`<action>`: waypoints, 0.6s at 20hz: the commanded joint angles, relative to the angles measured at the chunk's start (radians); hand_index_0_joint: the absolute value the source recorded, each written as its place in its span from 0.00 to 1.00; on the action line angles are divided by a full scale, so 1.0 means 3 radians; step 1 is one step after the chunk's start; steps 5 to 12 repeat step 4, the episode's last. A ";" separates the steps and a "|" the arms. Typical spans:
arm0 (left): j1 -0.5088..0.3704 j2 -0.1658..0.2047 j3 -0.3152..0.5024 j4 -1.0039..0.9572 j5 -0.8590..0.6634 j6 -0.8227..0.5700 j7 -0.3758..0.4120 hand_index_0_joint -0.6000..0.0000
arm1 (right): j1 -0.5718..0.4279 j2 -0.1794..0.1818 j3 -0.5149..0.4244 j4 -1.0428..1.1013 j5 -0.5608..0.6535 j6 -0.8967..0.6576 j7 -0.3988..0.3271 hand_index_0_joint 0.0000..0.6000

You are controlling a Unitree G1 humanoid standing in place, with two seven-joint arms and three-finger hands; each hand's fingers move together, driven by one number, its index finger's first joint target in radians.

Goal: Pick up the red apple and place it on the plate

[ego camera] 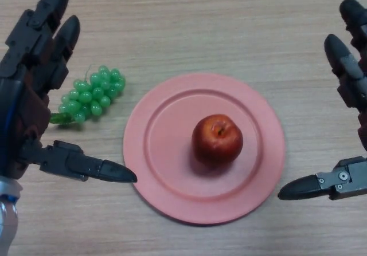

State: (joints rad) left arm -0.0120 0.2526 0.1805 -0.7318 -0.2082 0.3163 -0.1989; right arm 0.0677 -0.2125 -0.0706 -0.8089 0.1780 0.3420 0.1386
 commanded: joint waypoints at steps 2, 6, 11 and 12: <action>-0.0085 0.0085 0.0110 -0.0174 0.0058 -0.0408 0.0105 1.00 | -0.0019 -0.0045 -0.0097 -0.0236 -0.0084 -0.0377 0.0065 0.00; -0.0042 0.0078 0.0163 -0.0194 0.0010 -0.0420 0.0103 1.00 | -0.0001 -0.0039 -0.0072 -0.0241 -0.0100 -0.0359 0.0081 0.00; -0.0042 0.0078 0.0163 -0.0194 0.0010 -0.0420 0.0103 1.00 | -0.0001 -0.0039 -0.0072 -0.0241 -0.0100 -0.0359 0.0081 0.00; -0.0042 0.0078 0.0163 -0.0194 0.0010 -0.0420 0.0103 1.00 | -0.0001 -0.0039 -0.0072 -0.0241 -0.0100 -0.0359 0.0081 0.00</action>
